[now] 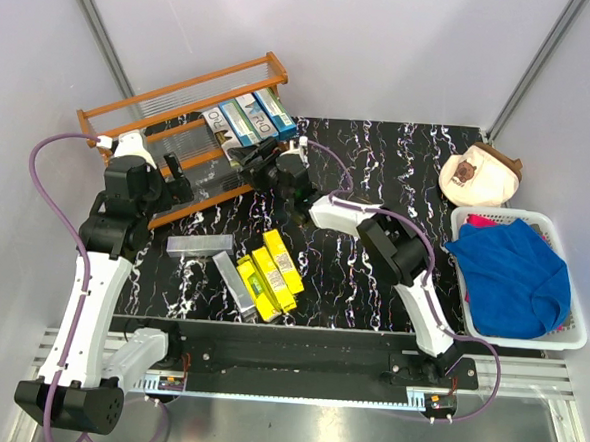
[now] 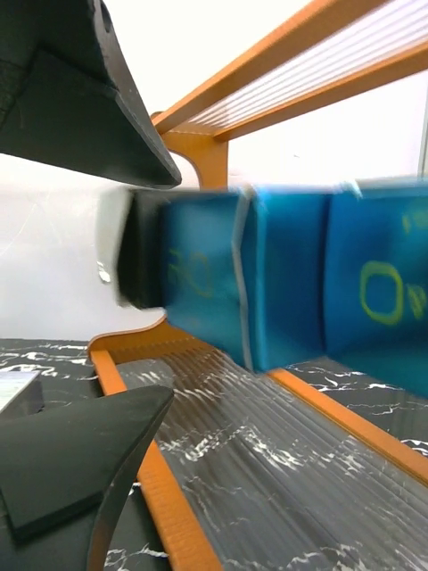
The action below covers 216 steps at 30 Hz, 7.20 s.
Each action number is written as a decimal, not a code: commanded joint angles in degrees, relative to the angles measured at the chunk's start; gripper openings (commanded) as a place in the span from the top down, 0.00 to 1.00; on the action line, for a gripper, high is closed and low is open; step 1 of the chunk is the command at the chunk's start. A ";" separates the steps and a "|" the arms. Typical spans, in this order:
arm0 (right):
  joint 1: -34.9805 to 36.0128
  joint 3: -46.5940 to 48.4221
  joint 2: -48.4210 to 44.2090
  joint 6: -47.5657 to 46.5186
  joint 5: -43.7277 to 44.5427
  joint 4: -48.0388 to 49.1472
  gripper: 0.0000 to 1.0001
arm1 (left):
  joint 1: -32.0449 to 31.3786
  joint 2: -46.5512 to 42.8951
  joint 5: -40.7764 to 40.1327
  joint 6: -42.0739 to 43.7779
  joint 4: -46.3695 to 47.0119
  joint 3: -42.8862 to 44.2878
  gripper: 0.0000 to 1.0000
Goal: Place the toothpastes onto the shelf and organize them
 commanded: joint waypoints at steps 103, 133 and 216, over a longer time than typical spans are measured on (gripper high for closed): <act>-22.06 -22.86 -36.29 -65.11 -12.91 -59.19 0.63 | -19.37 25.58 12.85 -5.26 10.72 13.22 0.01; -19.07 -19.33 -34.89 -18.79 -65.15 4.54 0.63 | -13.65 16.70 53.29 -20.90 54.67 -4.98 0.01; -1.58 -13.27 -31.55 -12.55 -39.74 0.93 0.21 | 20.98 20.30 58.83 -72.67 109.25 -21.24 0.73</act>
